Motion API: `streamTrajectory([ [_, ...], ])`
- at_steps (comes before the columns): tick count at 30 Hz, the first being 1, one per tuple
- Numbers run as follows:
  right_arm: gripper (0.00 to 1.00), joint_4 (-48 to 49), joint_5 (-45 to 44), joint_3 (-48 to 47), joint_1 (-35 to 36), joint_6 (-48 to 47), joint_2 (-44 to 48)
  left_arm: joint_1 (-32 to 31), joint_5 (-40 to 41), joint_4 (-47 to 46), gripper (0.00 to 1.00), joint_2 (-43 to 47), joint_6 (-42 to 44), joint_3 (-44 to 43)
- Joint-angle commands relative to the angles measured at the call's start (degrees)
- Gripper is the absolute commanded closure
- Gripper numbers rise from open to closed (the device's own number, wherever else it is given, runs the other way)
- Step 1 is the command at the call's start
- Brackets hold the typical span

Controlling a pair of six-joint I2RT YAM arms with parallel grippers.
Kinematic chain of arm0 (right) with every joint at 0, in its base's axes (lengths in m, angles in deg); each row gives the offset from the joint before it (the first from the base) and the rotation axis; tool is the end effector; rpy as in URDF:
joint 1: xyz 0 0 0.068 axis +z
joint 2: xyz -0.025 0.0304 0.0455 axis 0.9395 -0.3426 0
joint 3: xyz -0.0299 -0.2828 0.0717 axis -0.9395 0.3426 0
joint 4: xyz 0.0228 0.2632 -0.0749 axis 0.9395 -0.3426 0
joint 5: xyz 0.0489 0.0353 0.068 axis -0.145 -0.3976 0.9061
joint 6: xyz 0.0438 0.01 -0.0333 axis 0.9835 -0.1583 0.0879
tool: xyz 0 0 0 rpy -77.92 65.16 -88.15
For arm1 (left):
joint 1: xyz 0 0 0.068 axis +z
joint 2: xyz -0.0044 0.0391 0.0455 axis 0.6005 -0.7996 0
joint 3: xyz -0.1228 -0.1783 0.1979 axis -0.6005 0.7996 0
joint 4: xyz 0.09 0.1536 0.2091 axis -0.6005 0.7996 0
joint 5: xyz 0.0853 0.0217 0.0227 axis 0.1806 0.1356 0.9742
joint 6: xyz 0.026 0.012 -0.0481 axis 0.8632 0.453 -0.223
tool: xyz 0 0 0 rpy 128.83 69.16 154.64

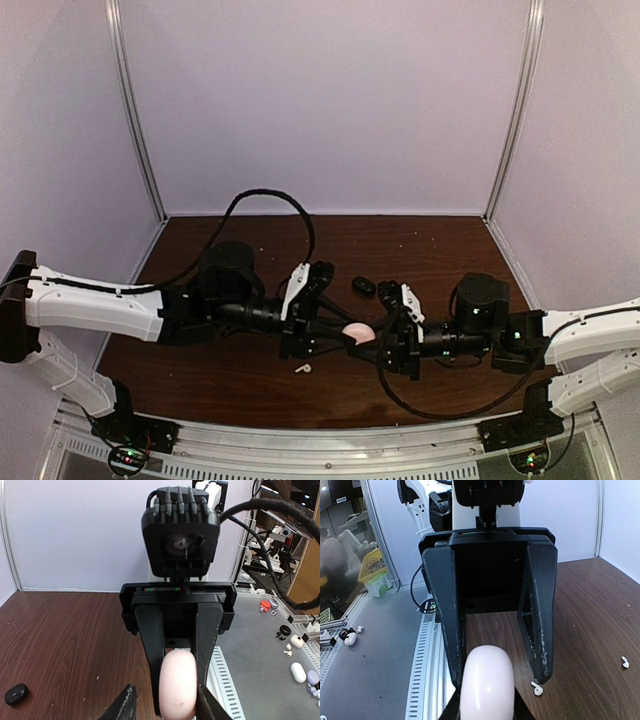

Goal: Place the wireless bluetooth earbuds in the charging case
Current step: Pass from the left arm to the right, then open the charging case.

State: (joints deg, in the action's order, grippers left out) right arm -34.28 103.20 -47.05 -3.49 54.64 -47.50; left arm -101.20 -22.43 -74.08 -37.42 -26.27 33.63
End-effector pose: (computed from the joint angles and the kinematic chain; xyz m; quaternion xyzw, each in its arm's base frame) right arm 0.0840 0.2342 0.2701 -0.4985 0.5725 0.5055 0.4103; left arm 0.1266 -0.3093 0.2893 0.5029 0.5669 -0.5314 0.3787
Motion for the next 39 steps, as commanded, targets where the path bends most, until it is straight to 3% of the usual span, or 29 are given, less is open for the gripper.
streamTrajectory([
  [1,0.92,0.91,0.99,0.28,0.32,-1.13,0.89,0.44,3.55,-2.05,0.6,2.12,-1.14,-0.62],
  [26,0.92,2.53,0.03,2.72,0.41,-2.07,3.23,1.58,6.52,-1.22,0.59,3.4,-2.74,-0.02],
  [31,0.93,1.75,-1.07,2.56,0.41,-1.96,2.97,1.29,1.33,-3.0,0.54,3.83,-0.14,1.17],
  [39,0.93,1.78,-1.9,1.94,0.41,-1.8,1.85,-1.17,1.78,0.87,0.52,0.73,3.11,-2.06],
])
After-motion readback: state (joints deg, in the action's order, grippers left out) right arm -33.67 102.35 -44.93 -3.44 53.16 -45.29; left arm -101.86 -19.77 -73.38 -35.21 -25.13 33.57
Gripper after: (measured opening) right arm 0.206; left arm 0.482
